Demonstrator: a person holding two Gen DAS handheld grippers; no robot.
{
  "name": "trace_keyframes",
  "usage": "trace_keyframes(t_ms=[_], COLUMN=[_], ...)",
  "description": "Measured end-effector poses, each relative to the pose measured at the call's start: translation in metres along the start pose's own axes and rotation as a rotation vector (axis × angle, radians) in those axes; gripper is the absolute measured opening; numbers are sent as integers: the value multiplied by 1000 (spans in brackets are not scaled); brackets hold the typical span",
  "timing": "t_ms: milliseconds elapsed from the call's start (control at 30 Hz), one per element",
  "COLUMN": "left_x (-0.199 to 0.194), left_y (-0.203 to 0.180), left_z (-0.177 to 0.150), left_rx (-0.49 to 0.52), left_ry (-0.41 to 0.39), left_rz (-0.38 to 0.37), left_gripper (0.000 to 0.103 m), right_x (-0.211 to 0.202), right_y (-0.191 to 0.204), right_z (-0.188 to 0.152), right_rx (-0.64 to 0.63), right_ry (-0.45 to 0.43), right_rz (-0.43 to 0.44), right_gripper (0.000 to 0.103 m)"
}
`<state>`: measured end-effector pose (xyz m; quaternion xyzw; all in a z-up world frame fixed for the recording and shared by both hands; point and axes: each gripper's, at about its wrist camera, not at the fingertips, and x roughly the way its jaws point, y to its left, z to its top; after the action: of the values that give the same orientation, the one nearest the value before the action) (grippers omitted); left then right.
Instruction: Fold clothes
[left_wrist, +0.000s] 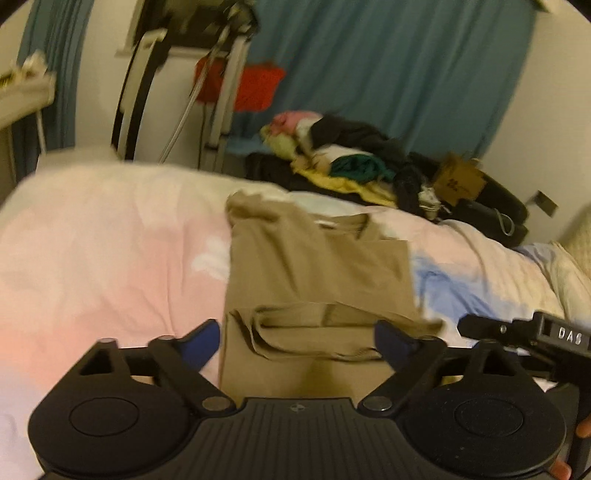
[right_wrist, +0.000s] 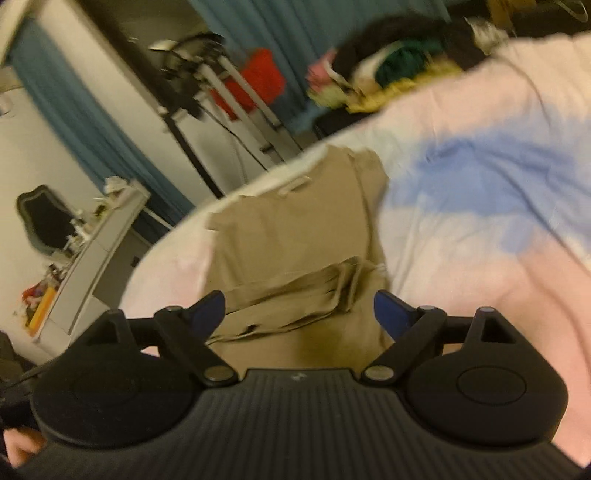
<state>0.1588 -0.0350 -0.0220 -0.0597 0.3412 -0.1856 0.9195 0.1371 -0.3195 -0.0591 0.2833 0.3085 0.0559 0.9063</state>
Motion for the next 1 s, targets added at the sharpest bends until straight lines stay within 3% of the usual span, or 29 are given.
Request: trace_keyframes(t_ms=[267, 400, 500, 667, 767, 1000], left_x=[-90, -116, -134, -145, -146, -144], left_y=[-27, -27, -28, -31, -33, -36], left_z=[-40, -61, -75, -91, -98, -105], left_rx=[22, 33, 58, 87, 98, 128], left_ry=[-103, -149, -190, -229, -247, -263], left_rz=[19, 44, 76, 95, 98, 112], left_gripper=[103, 103, 103, 103, 103, 102], right_x=[-75, -102, -116, -122, -118, -104], right_y=[42, 58, 62, 58, 61, 57], right_z=[-41, -68, -76, -89, -96, -95], right_rx=[-194, -312, -320, -295, -358, -376], right_ry=[-153, -212, -260, -341, -400, -361], right_rz=[-14, -44, -25, -43, -83, -107], right_gripper=[89, 89, 89, 89, 89, 89])
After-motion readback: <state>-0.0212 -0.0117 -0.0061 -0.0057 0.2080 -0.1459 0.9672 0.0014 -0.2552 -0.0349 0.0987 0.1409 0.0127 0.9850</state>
